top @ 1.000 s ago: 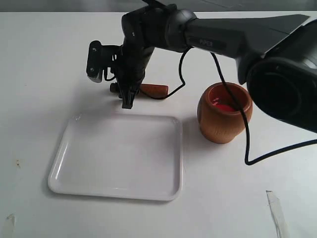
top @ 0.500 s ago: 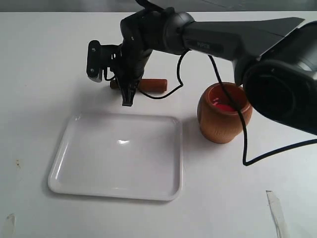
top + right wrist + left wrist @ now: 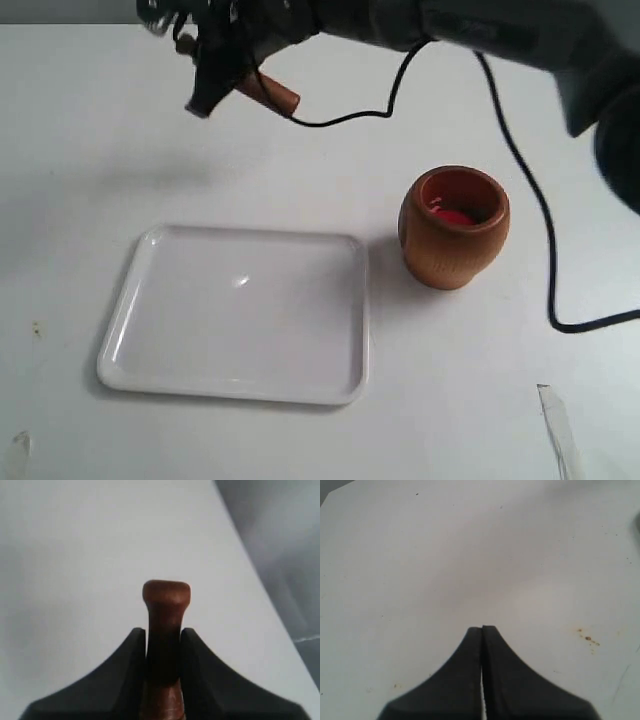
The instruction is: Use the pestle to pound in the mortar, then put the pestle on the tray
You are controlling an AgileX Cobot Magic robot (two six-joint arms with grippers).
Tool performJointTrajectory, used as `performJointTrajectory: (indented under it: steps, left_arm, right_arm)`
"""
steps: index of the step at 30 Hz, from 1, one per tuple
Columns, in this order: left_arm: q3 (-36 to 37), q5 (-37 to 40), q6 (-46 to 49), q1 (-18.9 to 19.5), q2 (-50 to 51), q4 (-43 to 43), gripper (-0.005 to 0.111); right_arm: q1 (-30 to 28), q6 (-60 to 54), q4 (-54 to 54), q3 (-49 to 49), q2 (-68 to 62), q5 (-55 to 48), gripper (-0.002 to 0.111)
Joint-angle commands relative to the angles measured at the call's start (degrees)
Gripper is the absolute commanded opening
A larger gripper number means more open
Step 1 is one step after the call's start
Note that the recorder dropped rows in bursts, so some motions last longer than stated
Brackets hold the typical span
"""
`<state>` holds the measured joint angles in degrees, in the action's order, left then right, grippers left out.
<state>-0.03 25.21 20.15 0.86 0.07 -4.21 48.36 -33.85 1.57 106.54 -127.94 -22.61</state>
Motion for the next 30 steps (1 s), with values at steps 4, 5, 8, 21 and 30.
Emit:
performJointTrajectory:
  steps: [4,5,8,21,30]
  left_arm:
    - [0.03,-0.17,-0.47,-0.44,-0.07,0.42,0.000]
    - [0.03,-0.17,-0.47,-0.44,-0.07,0.42,0.000]
    - [0.03,-0.17,-0.47,-0.44,-0.07,0.42,0.000]
    - [0.03,-0.17,-0.47,-0.44,-0.07,0.42,0.000]
    - [0.03,-0.17,-0.47,-0.44,-0.07,0.42,0.000]
  right_arm:
    - [-3.03,8.61,1.00,-27.03,17.48,29.21,0.000]
    - [-3.17,9.54,1.41,-33.45,20.47,36.37,0.000]
    - [-3.79,11.48,4.18,-48.12,29.95,53.90,0.000]
    - [-3.79,25.88,11.84,-93.12,50.82,92.58,0.000]
    - [-3.79,22.62,14.49,-91.26,34.23,92.58,0.000]
